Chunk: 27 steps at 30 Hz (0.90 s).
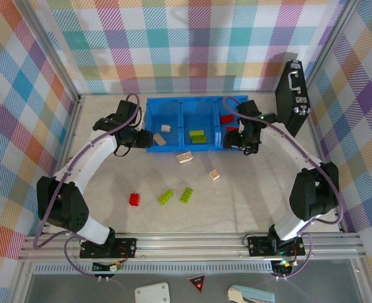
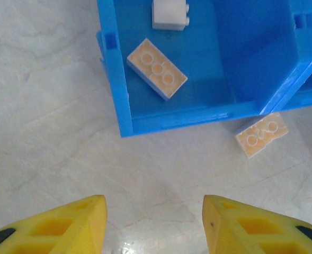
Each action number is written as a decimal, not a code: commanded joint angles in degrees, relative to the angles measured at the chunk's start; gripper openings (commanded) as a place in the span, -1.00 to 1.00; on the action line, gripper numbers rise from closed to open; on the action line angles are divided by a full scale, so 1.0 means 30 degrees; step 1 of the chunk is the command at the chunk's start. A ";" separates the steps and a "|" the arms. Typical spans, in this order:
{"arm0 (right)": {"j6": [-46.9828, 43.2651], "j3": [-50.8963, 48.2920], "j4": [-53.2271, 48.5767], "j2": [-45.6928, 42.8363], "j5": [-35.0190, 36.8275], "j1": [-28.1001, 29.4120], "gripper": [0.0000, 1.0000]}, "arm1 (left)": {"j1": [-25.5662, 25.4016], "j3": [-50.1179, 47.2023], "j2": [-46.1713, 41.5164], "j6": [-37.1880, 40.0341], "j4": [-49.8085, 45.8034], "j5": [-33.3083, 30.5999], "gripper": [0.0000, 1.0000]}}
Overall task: Sort the legos into containers by color
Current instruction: Pick up the lego from the middle-left of the table.
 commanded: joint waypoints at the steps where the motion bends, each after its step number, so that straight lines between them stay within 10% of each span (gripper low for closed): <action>1: 0.0050 -0.0572 0.0692 -0.1003 -0.0467 0.0071 0.49 | -0.0323 -0.0836 -0.1009 -0.1199 -0.1652 -0.0100 0.03; 12: -0.0325 -0.2854 0.1469 -0.1761 -0.0817 0.0067 0.48 | -0.0935 -0.5637 -0.3475 -0.3618 -0.1797 -0.0374 0.06; 27: -0.0375 -0.4494 0.1819 -0.2295 -0.0741 0.0067 0.48 | -0.6510 -0.7598 -0.2806 -0.5700 0.0283 0.0357 0.06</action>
